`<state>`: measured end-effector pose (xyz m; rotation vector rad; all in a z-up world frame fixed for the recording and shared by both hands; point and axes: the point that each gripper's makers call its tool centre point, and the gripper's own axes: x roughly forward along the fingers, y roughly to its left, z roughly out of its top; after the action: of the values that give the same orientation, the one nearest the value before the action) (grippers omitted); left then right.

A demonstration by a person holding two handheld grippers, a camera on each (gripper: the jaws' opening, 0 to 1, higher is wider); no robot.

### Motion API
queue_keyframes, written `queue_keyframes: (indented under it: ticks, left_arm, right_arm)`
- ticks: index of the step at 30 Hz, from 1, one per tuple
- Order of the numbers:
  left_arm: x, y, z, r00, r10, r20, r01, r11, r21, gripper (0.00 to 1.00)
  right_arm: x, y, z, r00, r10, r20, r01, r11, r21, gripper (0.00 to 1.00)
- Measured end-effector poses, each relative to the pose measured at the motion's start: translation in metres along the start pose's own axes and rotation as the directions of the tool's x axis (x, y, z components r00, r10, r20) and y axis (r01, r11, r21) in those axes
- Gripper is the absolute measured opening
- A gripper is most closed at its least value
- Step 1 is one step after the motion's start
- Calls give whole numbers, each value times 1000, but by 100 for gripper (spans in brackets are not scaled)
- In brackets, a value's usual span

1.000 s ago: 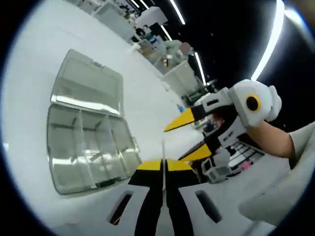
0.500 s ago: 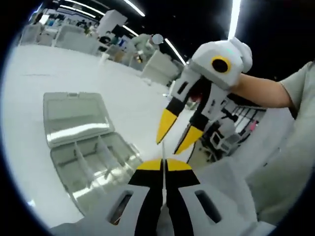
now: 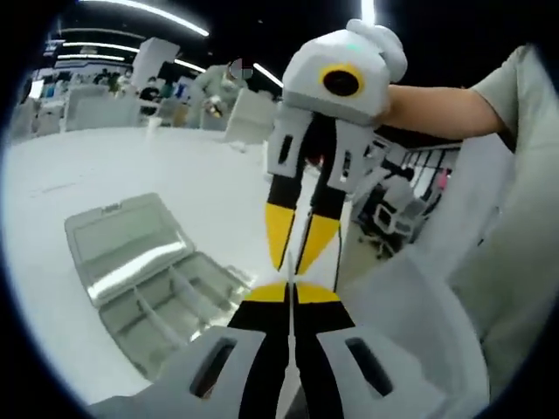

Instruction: Insert the divider into the dual guide fixture by aligning both edges with the guide slots and pushing it downward to the bottom, including one-sided entry, uneven engagement, binding, and posture correction.

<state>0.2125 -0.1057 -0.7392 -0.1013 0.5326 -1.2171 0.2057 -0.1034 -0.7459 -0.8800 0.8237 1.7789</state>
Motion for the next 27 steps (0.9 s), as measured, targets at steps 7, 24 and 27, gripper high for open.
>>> queue_keyframes:
  ticks: [7, 24, 27]
  left_arm:
    - [0, -1, 1, 1000, 3, -1, -3, 999, 47, 0]
    - [1, 0, -5, 1000, 5, 9, -6, 999, 39, 0]
    - [-2, 4, -7, 1000, 16, 3, -16, 999, 32, 2]
  right_arm:
    - [3, 2, 3, 1000, 20, -5, -20, 1000, 4, 0]
    - [6, 7, 3, 997, 76, 29, -80, 981, 175, 0]
    - [1, 3, 4, 995, 75, 62, -87, 969, 231, 0]
